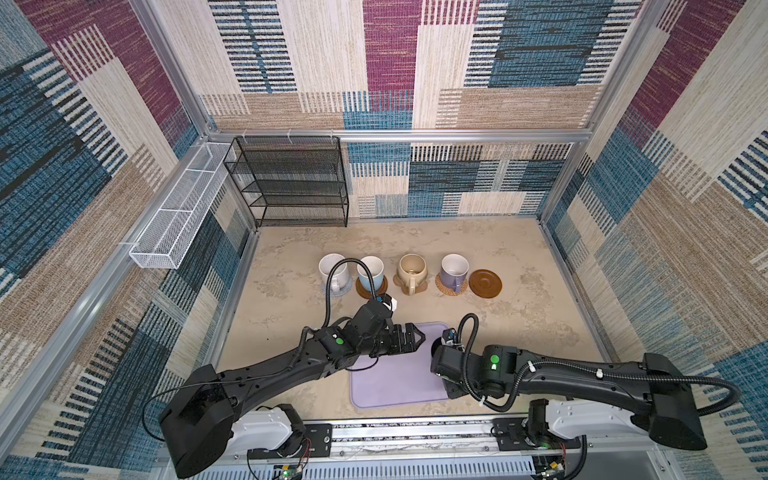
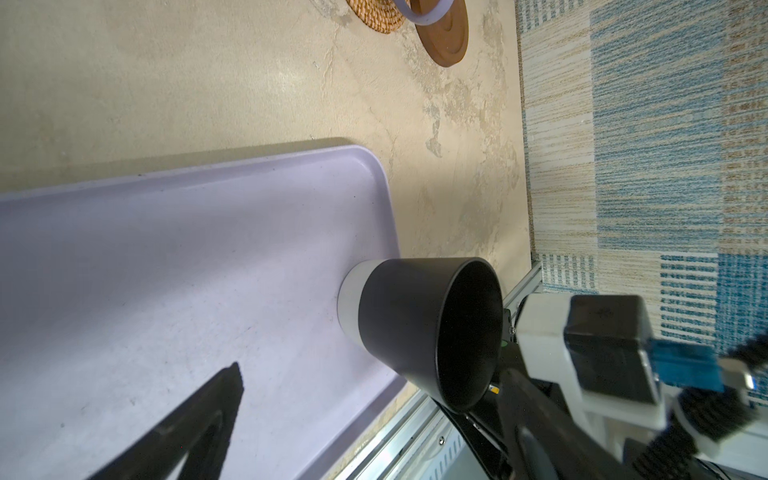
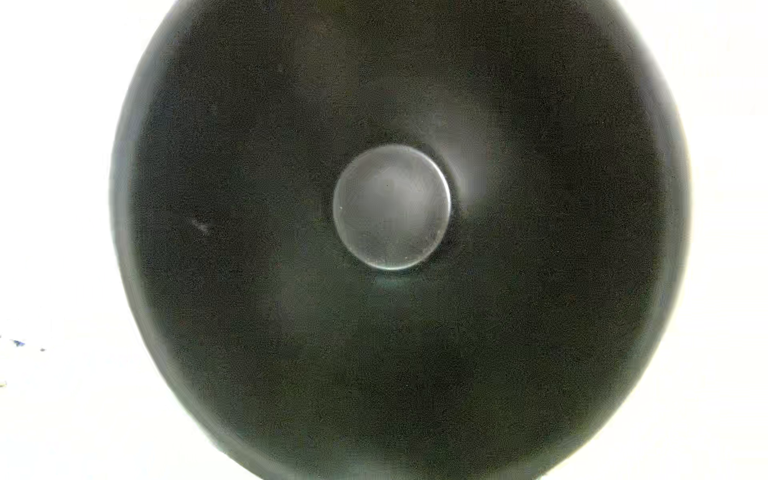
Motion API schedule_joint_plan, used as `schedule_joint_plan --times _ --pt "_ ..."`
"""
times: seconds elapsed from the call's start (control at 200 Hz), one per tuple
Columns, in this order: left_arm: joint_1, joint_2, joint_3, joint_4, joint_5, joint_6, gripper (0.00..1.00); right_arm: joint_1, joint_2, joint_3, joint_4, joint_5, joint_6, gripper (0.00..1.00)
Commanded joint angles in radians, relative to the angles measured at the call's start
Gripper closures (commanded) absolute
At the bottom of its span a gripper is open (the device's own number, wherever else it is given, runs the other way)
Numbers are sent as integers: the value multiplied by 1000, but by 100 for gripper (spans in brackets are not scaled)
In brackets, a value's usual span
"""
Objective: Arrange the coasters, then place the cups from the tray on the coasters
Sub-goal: 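Lower right gripper onto the black mug and grasp it, then lift the black mug with right gripper and carry it toward the brown wooden coaster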
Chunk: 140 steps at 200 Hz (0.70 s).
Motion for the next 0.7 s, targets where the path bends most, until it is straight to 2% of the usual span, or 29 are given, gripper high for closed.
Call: schedule_joint_plan --times 0.0,0.135,0.275,0.696 --pt "1 -6 0 36 -2 -9 1 0 13 2 60 35 -19 76" --pt "0 -6 -4 43 -3 -11 1 0 28 8 64 52 -24 81" --pt "1 -11 -2 38 -7 -6 1 -2 44 21 58 70 -40 100" --pt "21 -120 -46 54 -54 -9 3 -28 -46 7 93 82 -57 100"
